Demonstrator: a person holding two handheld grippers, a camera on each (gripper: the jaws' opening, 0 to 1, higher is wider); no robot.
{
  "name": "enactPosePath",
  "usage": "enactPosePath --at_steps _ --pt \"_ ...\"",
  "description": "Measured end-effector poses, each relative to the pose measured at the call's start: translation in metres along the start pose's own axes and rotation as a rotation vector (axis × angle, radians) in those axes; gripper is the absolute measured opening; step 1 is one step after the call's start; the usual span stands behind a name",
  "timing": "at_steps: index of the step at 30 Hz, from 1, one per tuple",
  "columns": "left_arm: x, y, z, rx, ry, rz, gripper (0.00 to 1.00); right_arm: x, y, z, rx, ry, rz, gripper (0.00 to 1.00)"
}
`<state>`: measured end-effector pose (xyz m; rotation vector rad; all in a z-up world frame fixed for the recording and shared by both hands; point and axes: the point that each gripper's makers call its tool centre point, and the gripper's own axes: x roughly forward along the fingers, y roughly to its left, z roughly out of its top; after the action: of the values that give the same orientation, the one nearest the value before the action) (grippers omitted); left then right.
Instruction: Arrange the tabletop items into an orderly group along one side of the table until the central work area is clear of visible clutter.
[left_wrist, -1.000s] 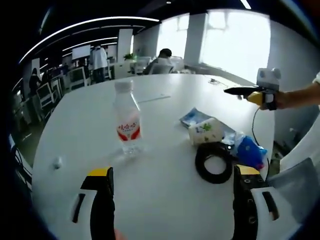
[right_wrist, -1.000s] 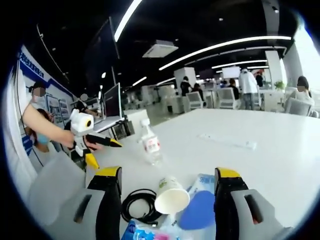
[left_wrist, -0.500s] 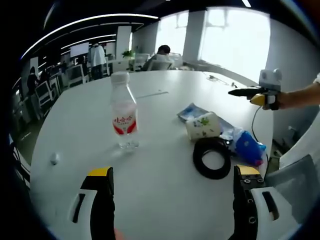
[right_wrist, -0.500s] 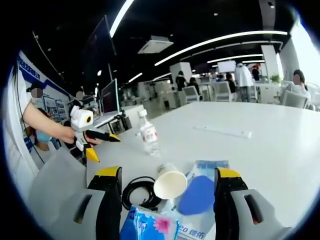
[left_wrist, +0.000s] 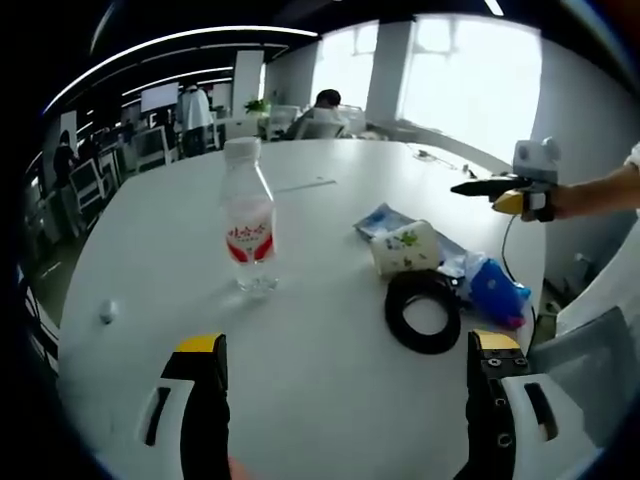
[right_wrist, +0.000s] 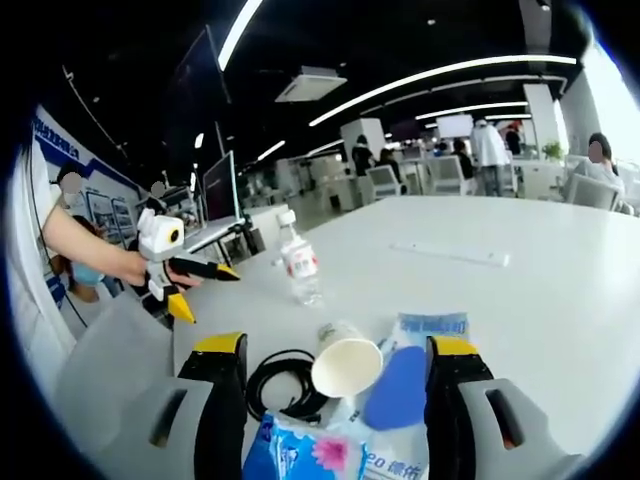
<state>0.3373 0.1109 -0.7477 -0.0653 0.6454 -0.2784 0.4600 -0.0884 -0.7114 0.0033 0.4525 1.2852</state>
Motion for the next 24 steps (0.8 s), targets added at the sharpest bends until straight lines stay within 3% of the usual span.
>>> enactPosePath --at_steps 24 --pt "-0.004 0.007 -0.014 -0.042 -0.001 -0.013 0.96 0.046 -0.004 -0.035 0.066 0.138 0.005 0.68"
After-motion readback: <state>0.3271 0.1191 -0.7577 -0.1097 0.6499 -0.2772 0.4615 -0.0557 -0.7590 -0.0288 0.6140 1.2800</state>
